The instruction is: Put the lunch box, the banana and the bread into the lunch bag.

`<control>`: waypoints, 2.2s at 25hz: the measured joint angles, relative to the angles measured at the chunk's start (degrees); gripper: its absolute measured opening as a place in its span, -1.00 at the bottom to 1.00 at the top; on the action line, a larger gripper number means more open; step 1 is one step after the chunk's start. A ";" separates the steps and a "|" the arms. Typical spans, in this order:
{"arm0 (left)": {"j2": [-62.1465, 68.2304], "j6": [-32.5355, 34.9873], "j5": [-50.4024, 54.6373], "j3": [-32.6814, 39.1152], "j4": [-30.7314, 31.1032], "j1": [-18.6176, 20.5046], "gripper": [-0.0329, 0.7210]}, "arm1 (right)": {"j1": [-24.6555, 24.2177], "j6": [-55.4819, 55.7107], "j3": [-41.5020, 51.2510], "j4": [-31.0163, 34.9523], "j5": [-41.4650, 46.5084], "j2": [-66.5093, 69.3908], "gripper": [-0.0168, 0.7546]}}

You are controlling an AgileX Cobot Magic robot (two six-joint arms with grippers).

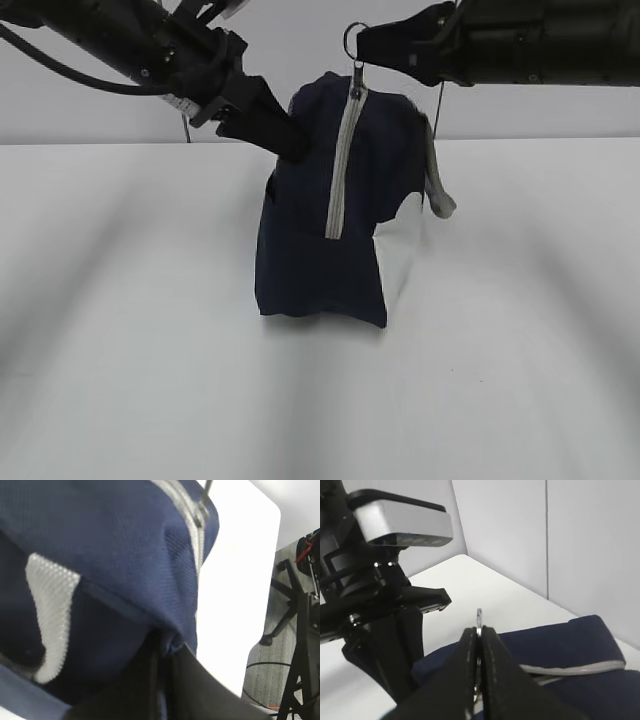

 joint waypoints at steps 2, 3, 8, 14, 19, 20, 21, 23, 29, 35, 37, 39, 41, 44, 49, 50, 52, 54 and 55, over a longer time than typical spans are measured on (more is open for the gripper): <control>0.11 -0.04 -0.15 0.00 -0.45 -0.13 -0.91 | -0.68 0.00 -0.93 0.00 0.00 0.26 -1.00; 0.24 -0.04 -0.20 0.00 -0.74 -0.13 -0.91 | -1.15 0.55 -1.29 0.00 -0.15 0.37 -1.00; 1.83 -0.04 0.14 0.00 -3.34 -0.13 -0.91 | -2.94 2.90 -3.50 -1.11 -2.02 2.28 -1.00; 2.26 0.24 -0.26 -0.06 -4.28 -0.13 -0.91 | -2.94 7.72 -8.77 -3.99 -1.98 5.18 -1.00; 2.32 0.50 -0.31 -0.06 -4.23 -0.13 -0.91 | -3.09 11.74 -13.79 -7.36 -1.75 9.12 -1.00; 2.32 0.56 -0.31 -0.06 -4.08 -0.13 -0.91 | -3.33 12.62 -15.32 -8.19 -2.05 10.64 -1.00; 2.32 0.61 -0.31 -0.06 -3.96 -0.13 -0.91 | -3.51 13.40 -16.41 -8.83 -2.82 11.80 -1.00; 2.32 0.61 -0.31 -0.06 -3.87 -0.13 -0.91 | -4.25 15.13 -18.85 -9.51 -5.06 14.29 -1.00; 2.36 0.62 -0.87 -0.06 -3.89 -0.13 -0.91 | -7.17 18.68 -23.39 -11.52 -7.61 16.59 -1.00; 2.36 1.51 -1.41 -0.06 -4.07 -0.13 -0.91 | -8.26 20.77 -25.51 -13.34 -9.49 17.42 -1.00; 2.36 1.96 -1.40 -0.06 -3.97 -0.13 -0.91 | -8.24 21.38 -26.85 -13.48 -9.63 18.68 -1.00; 2.36 2.36 -1.40 -0.06 -3.90 -0.13 -0.91 | -8.24 22.10 -28.23 -13.48 -9.72 20.20 -1.00; 2.42 2.71 -1.17 -0.06 -3.60 -0.13 -0.91 | -8.28 22.69 -29.78 -13.27 -9.61 21.84 -1.00; 2.42 3.30 -1.04 -0.06 -3.41 -0.13 -0.91 | -8.28 23.89 -32.48 -13.13 -9.36 24.31 -1.00; 2.42 3.97 -0.88 -0.06 -3.18 -0.13 -0.91 | -8.37 24.97 -36.67 -13.00 -8.00 27.47 -1.00; 2.42 4.12 -0.88 -0.06 -3.16 -0.13 -0.91 | -8.37 25.33 -37.48 -13.00 -7.95 28.07 -1.00; 2.42 4.54 -1.00 -0.06 -3.16 -0.13 -0.91 | -8.37 26.03 -39.83 -12.88 -7.95 29.66 -1.00; 2.42 4.65 -1.06 -0.06 -3.16 -0.13 -0.91 | -8.37 26.82 -41.75 -12.74 -7.86 31.49 -1.00; 2.42 4.70 -1.06 -0.06 -3.16 -0.13 -0.91 | -8.37 27.14 -42.71 -12.64 -7.86 32.22 -1.00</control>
